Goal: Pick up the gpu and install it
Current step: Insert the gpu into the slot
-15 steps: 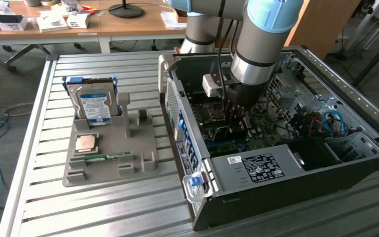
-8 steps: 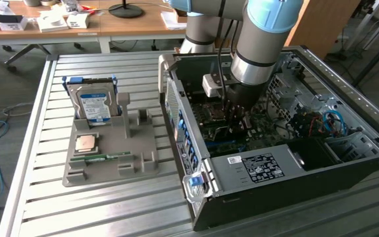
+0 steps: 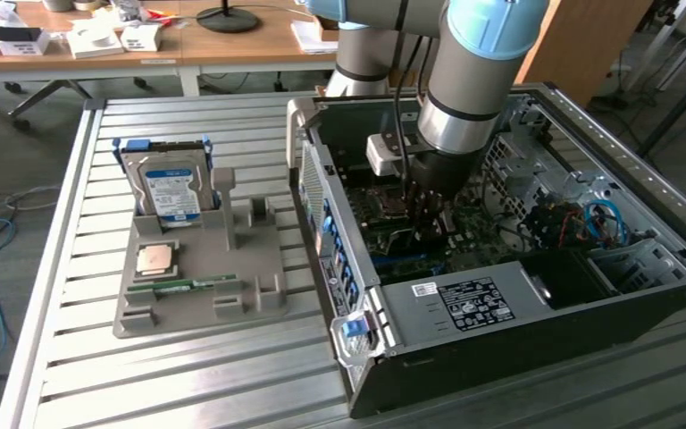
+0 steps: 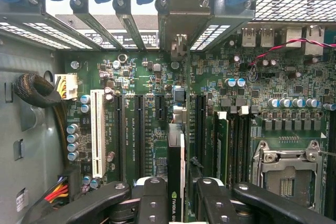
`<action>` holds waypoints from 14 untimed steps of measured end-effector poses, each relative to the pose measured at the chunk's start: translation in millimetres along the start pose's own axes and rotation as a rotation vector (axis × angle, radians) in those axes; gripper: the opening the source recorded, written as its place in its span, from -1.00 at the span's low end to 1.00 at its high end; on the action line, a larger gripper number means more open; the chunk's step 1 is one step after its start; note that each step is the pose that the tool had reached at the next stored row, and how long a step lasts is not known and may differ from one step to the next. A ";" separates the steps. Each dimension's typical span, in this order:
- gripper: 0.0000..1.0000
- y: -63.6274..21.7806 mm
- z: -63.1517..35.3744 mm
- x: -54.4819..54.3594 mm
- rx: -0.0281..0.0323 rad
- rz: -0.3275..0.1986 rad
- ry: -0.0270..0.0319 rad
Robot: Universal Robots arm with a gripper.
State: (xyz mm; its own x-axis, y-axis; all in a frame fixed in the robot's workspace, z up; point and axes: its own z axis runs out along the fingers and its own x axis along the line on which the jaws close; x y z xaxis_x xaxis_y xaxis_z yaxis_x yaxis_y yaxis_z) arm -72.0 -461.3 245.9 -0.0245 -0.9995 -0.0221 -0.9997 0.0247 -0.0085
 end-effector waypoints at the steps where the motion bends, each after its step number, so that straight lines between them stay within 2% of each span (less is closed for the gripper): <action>1: -0.47 0.0 0.0 0.0 0.0000 0.000 0.0000; 14: -0.47 0.0 0.0 0.0 0.0000 0.000 0.0000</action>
State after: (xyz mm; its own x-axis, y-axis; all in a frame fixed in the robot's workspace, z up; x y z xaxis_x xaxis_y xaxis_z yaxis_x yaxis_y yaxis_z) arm -72.0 -461.3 245.9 -0.0245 -0.9995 -0.0222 -0.9997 0.0247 -0.0085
